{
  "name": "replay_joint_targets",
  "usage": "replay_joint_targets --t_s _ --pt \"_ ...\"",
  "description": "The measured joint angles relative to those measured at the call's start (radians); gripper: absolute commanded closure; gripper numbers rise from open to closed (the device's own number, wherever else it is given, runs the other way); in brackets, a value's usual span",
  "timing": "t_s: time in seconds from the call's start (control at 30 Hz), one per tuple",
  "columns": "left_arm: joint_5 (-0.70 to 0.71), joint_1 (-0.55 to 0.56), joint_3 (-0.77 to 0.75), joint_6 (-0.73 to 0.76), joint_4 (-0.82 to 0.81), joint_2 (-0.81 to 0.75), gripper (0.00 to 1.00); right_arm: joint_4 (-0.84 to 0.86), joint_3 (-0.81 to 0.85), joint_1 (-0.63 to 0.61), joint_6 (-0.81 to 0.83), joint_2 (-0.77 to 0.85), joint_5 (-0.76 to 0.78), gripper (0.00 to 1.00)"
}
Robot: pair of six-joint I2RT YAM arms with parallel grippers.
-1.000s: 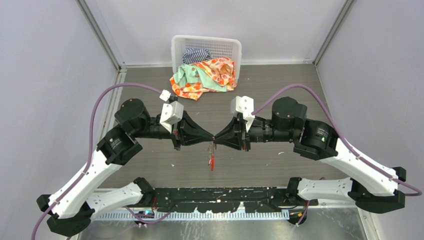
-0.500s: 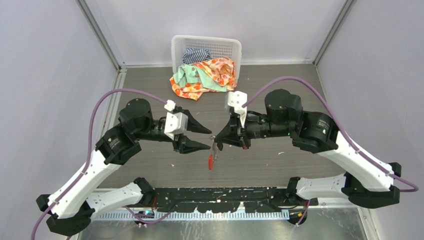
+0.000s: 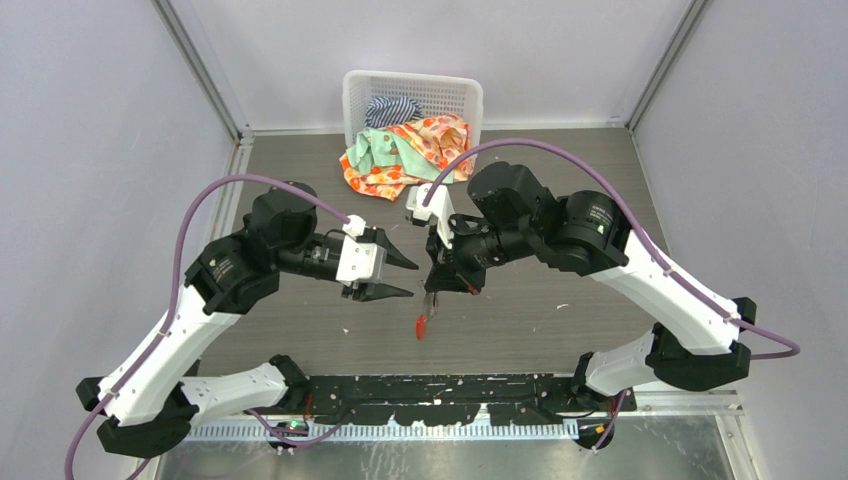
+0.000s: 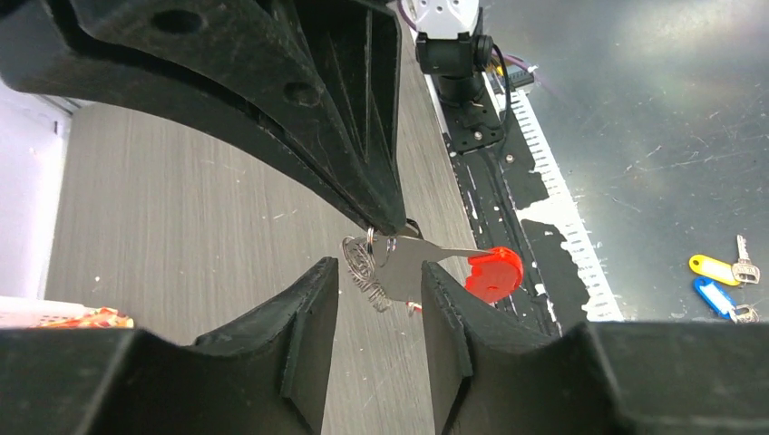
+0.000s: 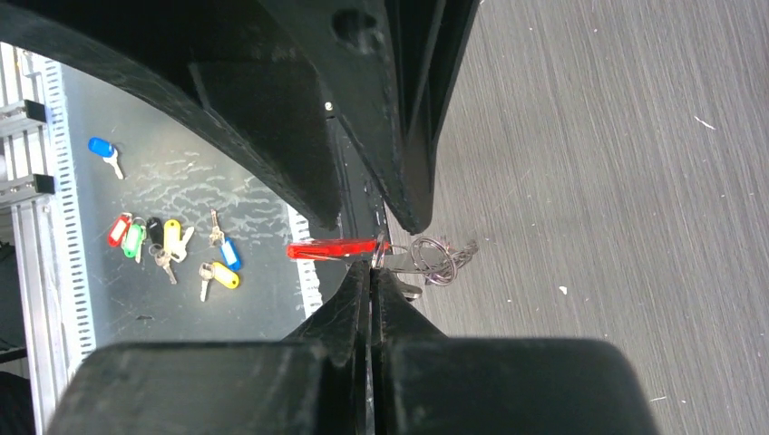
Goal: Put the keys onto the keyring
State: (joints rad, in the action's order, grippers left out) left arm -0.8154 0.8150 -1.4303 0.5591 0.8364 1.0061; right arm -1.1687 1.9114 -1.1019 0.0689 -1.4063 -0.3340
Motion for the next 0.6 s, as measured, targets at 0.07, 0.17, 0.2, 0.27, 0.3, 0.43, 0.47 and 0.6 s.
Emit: replay_joint_targets --t_s 0.07,0.17,0.2,0.27,0.3,0.43,0.47,0.6 --pt "0.000 0.000 0.000 0.008 0.011 0.012 0.62 -0.020 0.021 0.000 0.000 -0.011 -0.001 0.99" --pt "0.001 0.000 0.002 0.019 0.013 0.025 0.64 -0.037 0.046 0.000 0.000 -0.021 -0.006 0.99" --pt "0.001 0.000 0.002 0.020 0.013 0.026 0.65 -0.038 0.050 0.000 0.000 -0.023 -0.008 0.99" --pt "0.000 0.000 0.004 0.021 0.010 0.026 0.68 -0.043 0.056 0.000 0.000 -0.025 -0.009 0.99" --pt "0.000 0.000 0.004 0.021 0.008 0.026 0.69 -0.046 0.059 0.000 0.000 -0.027 -0.009 0.99" --pt "0.000 0.003 0.004 0.020 0.006 0.030 0.73 -0.053 0.066 0.000 0.000 -0.034 -0.010 0.99" --pt "-0.001 0.005 0.004 0.020 0.006 0.032 0.74 -0.054 0.066 0.000 0.000 -0.037 -0.009 0.99" --pt "-0.006 0.017 0.005 0.021 0.006 0.039 0.77 -0.062 0.067 0.000 0.000 -0.047 -0.009 0.99"
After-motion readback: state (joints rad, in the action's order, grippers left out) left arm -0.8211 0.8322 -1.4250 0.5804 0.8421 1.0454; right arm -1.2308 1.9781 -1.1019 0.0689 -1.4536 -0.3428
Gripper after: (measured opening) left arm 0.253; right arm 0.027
